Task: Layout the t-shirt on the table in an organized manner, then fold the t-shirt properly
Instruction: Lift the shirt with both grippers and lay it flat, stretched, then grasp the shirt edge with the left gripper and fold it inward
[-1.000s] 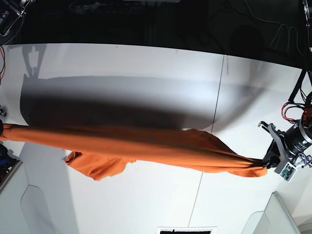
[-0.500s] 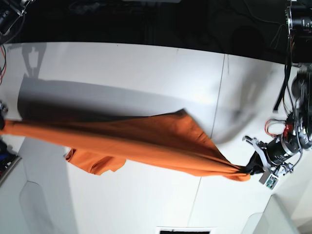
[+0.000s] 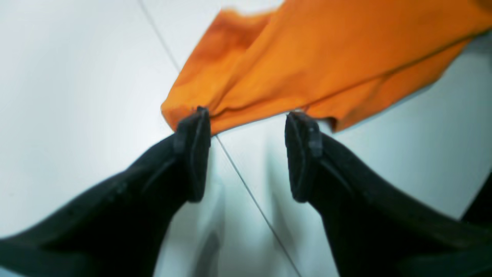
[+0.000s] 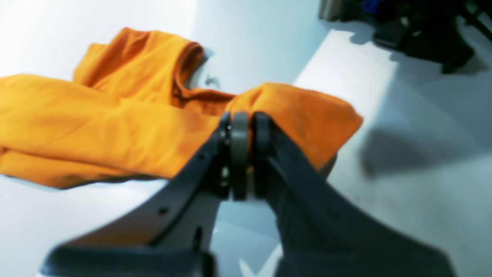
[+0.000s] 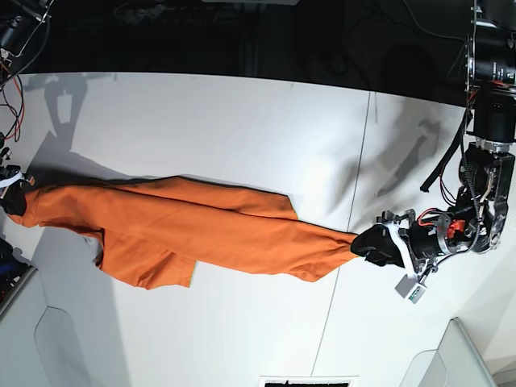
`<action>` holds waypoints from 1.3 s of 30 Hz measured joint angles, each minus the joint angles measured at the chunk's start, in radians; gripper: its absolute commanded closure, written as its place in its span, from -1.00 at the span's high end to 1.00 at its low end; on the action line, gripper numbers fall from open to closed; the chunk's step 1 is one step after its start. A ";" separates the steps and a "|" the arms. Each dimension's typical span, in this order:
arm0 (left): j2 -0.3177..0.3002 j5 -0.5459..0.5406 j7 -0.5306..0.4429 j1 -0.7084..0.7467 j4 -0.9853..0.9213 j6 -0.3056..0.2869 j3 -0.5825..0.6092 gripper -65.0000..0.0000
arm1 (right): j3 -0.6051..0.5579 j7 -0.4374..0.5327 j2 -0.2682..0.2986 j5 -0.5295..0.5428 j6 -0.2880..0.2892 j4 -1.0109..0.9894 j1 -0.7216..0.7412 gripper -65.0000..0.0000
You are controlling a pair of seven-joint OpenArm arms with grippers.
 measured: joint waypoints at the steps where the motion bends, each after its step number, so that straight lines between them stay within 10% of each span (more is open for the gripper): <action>1: 0.000 -0.029 0.024 0.021 0.028 -0.007 -0.017 0.03 | 0.000 0.000 0.000 -0.003 0.000 0.000 -0.005 -1.00; 7: 0.041 -0.040 0.046 0.187 0.127 -0.044 -0.027 0.03 | 0.000 0.001 0.002 0.001 0.000 0.000 -0.021 -1.00; 23: 0.320 0.399 -0.234 0.225 0.043 0.059 0.021 -0.01 | 0.000 0.001 -0.061 0.011 0.000 0.000 -0.020 -1.00; 28: 0.348 0.467 -0.293 0.223 0.040 0.124 0.063 -0.57 | 0.000 0.000 -0.061 0.012 -0.001 0.000 -0.019 -1.00; 31: 0.370 0.466 -0.288 0.224 0.039 0.125 0.086 -1.00 | 0.000 0.000 -0.061 0.012 0.000 0.000 -0.019 -1.00; 34: 0.373 0.451 -0.242 0.224 0.041 0.072 0.092 -1.00 | 0.000 0.000 -0.061 0.011 0.000 0.000 -0.019 -1.00; 39: 0.293 0.117 0.050 0.232 0.154 -0.048 0.094 -1.00 | 0.000 0.005 -0.057 0.008 -0.001 0.000 -0.019 -1.00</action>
